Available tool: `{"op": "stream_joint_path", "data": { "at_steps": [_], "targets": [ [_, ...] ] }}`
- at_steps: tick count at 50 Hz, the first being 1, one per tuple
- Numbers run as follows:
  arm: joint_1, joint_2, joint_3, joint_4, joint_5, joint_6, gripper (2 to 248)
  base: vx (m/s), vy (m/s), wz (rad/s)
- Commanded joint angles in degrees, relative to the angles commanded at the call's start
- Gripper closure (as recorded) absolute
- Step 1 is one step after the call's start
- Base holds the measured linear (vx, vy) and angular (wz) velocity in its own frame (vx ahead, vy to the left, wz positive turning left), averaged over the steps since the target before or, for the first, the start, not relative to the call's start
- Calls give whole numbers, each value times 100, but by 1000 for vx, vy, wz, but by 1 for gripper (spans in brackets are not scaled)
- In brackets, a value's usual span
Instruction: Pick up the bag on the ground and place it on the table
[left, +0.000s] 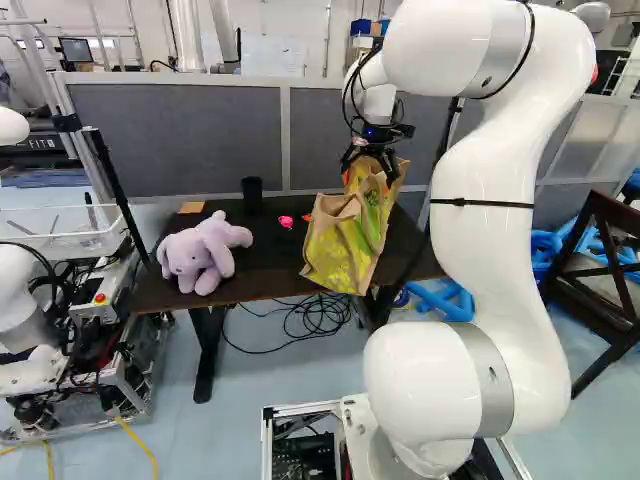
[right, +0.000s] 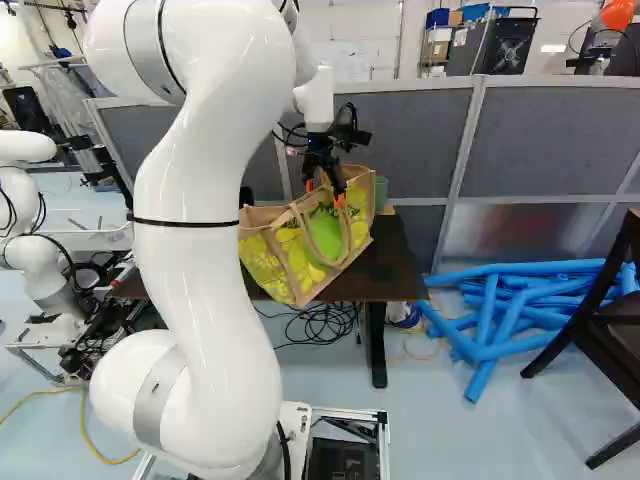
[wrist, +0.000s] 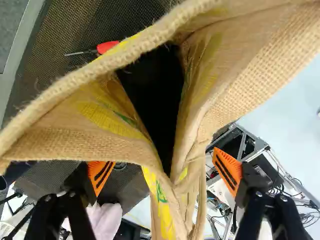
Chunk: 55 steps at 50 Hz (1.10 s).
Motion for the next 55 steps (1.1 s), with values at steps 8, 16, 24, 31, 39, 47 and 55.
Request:
{"op": "stream_joint_path", "data": {
  "at_steps": [8, 16, 24, 31, 39, 47, 55],
  "targets": [
    [8, 145, 55, 0, 0, 0, 3, 0, 0, 0],
    [23, 318, 132, 0, -4, 0, 3, 0, 0, 0],
    [34, 492, 205, 0, -92, 0, 3, 0, 0, 0],
    [35, 615, 227, 0, -204, 0, 3, 0, 0, 0],
    [36, 743, 232, 0, -345, 0, 3, 0, 0, 0],
    [36, 866, 229, 0, -476, 0, 3, 0, 0, 0],
    [36, 991, 224, 0, -513, 0, 3, 0, 0, 0]
  ]
}}
